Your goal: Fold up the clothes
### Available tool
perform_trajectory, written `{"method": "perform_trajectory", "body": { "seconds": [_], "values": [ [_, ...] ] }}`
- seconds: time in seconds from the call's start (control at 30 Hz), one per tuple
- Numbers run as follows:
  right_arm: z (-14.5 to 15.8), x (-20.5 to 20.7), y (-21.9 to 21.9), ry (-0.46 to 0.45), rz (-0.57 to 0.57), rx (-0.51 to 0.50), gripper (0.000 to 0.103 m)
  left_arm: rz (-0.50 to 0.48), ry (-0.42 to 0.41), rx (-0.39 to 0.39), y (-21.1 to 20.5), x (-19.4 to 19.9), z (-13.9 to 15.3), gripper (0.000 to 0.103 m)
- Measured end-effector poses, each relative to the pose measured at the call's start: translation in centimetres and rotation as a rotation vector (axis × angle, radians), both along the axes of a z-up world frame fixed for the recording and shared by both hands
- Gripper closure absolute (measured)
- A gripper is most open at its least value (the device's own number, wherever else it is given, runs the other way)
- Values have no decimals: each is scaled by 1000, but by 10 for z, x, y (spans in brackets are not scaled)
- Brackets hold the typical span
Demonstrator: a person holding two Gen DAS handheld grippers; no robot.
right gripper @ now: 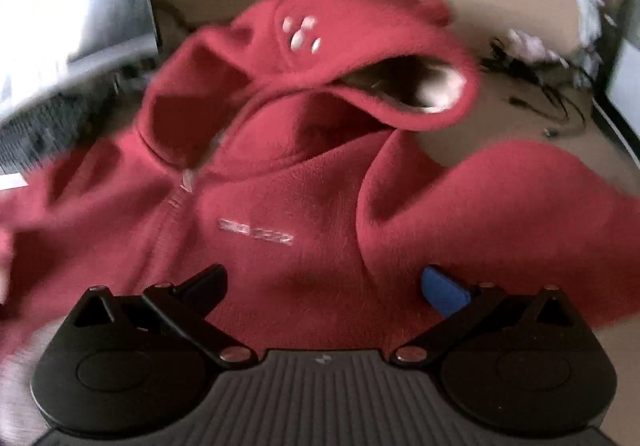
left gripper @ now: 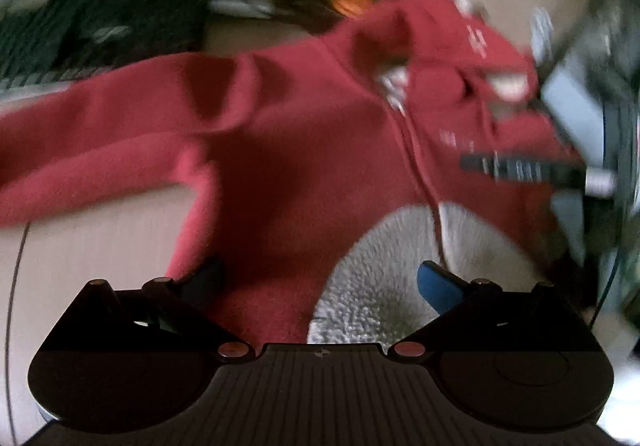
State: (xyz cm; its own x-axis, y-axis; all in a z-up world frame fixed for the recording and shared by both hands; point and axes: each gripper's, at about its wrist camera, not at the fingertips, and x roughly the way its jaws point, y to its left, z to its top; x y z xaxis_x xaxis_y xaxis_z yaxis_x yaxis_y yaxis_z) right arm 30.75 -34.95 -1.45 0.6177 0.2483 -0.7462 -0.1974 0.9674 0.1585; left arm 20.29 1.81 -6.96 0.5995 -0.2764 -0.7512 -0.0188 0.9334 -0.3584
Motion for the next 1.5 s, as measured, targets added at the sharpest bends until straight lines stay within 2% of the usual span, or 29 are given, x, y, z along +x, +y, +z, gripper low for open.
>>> {"method": "perform_trajectory", "body": {
  "seconds": [0.07, 0.13, 0.27, 0.4, 0.47, 0.67, 0.93, 1.07, 1.2, 1.33, 1.43, 1.5],
  "values": [
    [9, -22, -6, -14, -32, 57, 0, 119, -27, -83, 25, -12, 5, 0],
    [15, -45, -8, -31, -61, 70, 0, 236, -59, -161, 51, -24, 11, 0],
    [17, -74, -7, -17, -100, 88, 0, 301, -59, -188, 72, -16, 8, 0],
    [20, -92, -5, -5, -128, 82, 0, 368, -53, -314, 87, -5, -4, 0],
    [22, -99, -5, -7, -138, 61, 0, 408, -40, -353, 92, 2, -9, 0],
    [24, -119, -7, 10, -167, 28, 0, 484, -47, -386, 104, 15, -24, 0],
    [25, -135, 6, 28, -126, -32, 0, 553, -171, -440, 134, 28, -32, 0],
    [22, -141, 11, 31, -88, -72, 0, 567, -215, -399, 145, 44, -31, 0],
    [14, -139, 8, 44, -88, -69, 0, 426, -331, -367, 130, 50, -10, 0],
    [3, -136, 4, 68, -99, -47, 0, 124, -441, -337, 70, 56, 36, 0],
    [-4, -135, 1, 84, -103, -33, 0, -164, -437, -266, -1, 71, 63, 0],
    [-9, -134, 0, 92, -102, -28, 0, -300, -401, -170, -48, 78, 65, 0]
  ]
}}
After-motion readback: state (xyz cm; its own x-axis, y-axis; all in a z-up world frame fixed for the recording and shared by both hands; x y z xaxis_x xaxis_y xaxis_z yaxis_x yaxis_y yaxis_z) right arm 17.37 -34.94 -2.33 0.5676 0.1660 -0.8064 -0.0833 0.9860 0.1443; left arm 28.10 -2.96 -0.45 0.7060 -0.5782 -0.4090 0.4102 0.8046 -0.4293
